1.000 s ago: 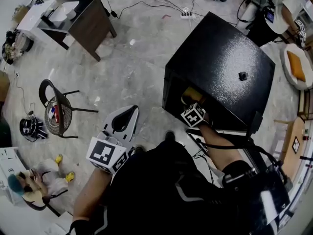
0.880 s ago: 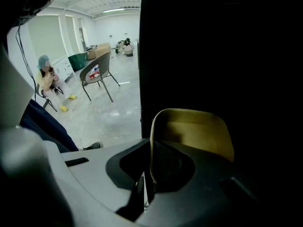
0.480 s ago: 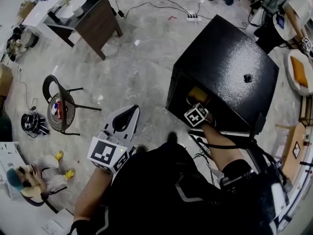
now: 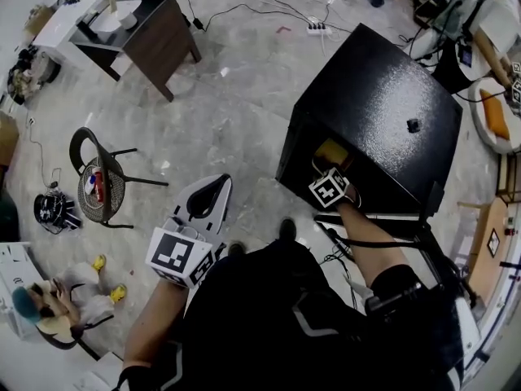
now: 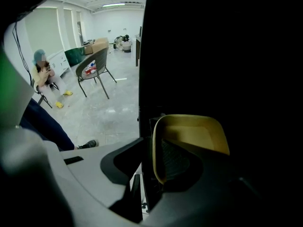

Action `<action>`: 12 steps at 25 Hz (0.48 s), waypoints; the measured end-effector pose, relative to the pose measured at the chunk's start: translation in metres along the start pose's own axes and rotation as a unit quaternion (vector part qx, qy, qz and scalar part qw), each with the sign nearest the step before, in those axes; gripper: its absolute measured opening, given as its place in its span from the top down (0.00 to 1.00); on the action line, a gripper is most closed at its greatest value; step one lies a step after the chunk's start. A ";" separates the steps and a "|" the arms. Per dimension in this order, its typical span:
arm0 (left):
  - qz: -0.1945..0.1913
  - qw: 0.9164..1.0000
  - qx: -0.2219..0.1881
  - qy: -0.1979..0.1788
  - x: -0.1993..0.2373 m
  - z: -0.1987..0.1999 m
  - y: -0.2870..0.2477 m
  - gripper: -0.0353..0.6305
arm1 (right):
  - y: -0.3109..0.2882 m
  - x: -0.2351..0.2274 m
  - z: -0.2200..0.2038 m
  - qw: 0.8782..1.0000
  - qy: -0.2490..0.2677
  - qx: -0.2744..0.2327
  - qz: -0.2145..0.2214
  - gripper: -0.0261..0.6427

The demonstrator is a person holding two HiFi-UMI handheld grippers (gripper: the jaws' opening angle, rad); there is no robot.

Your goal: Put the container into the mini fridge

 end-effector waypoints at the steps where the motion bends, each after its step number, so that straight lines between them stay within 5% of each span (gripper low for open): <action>1: -0.002 1.000 -0.002 0.001 0.001 0.001 0.001 0.93 | 0.003 0.002 0.001 1.000 -0.003 -0.006 -0.002 0.78; 12: -0.040 0.999 -0.006 -0.007 0.009 -0.005 0.004 0.93 | 0.049 0.025 -0.001 0.995 -0.053 -0.076 -0.027 0.81</action>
Point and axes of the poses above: the fingertips, and each gripper's own axes: y backward along the fingers, x to its left, z out of its top, the point moved 9 cm from there along y, backward along the fingers, and after that the axes turned 10 degrees about x, right-handed, at the moved point
